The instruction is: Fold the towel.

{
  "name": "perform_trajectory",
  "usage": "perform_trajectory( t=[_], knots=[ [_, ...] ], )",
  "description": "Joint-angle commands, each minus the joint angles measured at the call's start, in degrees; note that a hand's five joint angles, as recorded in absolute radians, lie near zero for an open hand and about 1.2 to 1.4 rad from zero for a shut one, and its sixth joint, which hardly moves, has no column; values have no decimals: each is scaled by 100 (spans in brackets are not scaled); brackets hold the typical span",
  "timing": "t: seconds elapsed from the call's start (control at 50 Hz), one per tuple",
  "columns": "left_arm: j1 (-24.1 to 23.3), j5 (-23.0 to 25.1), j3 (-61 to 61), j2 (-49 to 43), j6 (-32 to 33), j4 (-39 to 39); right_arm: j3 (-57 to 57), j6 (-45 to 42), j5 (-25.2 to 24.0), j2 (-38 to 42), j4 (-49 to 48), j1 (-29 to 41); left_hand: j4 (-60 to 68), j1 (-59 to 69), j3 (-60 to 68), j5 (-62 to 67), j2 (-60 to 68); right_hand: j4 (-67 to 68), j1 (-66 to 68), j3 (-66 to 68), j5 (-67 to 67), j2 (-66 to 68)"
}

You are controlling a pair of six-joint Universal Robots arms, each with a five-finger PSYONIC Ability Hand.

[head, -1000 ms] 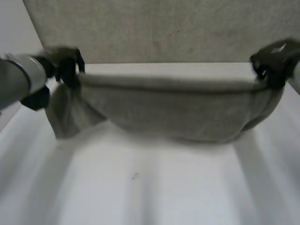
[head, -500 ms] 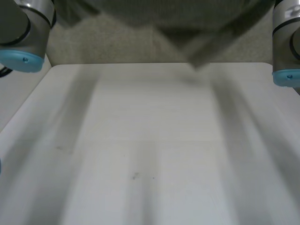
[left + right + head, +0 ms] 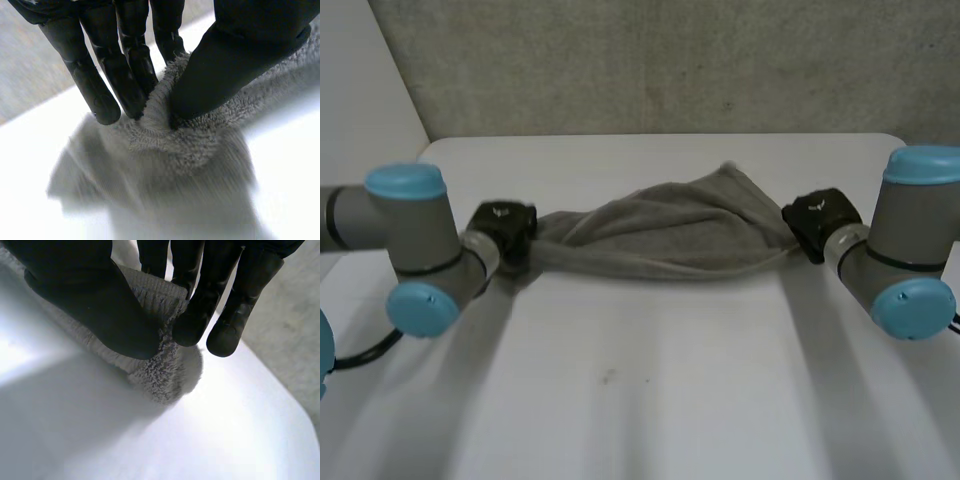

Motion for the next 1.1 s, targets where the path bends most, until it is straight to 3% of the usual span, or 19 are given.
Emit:
perform_trajectory(
  t=[0.02,0.06,0.08,0.14,0.18,0.4,0.62,0.78,0.82,0.94,1.1],
  knots=[
    [2,5,-869,692,503,-35,530,48,-17,-583,-30,-42,-464,-10,-468,-375,-469,219,1612,224,1219,486],
    [2,13,-1315,1200,546,-35,801,48,-17,-845,-56,-42,-2188,-1734,-2193,-2100,-2193,219,1612,224,1219,486],
    [2,13,-1317,1202,547,-35,803,48,-17,-846,-56,-42,-2197,-1743,-2201,-2108,-2201,219,1612,224,1219,486],
    [19,66,-1765,1842,556,-43,1179,48,-17,-1214,-65,-50,-4326,-3872,-4330,-4237,-4330,219,1612,224,1219,486],
    [28,118,-1809,1992,556,-61,1320,48,0,-1311,-91,-50,-4516,-4062,-4520,-4428,-4521,219,1612,224,1219,486],
    [72,497,-1451,2038,556,-26,1997,48,1,-1532,-855,-358,-4350,-3896,-4354,-4261,-4354,219,1612,224,1219,486],
    [54,479,-219,930,538,-395,2156,48,-17,-1470,-962,-358,-4249,-3795,-4253,-4160,-4254,219,1612,224,1219,486],
    [46,453,642,218,547,-1072,2165,39,-8,-1435,-970,-323,-3896,-3442,-3900,-3807,-3900,219,1612,224,1219,486],
    [46,444,774,113,547,-1107,2165,30,-8,-1409,-962,-323,-3143,-2689,-3147,-3055,-3148,219,1612,224,1219,486],
    [28,444,713,165,538,-1124,2156,-14,0,-1365,-962,-323,-1711,-1257,-1715,-1622,-1715,219,1612,224,1219,486],
    [-51,479,345,507,547,-1160,2147,-40,0,-1330,-962,-323,-1944,-1490,-1948,-1855,-1949,219,1612,224,1219,486]
  ],
)
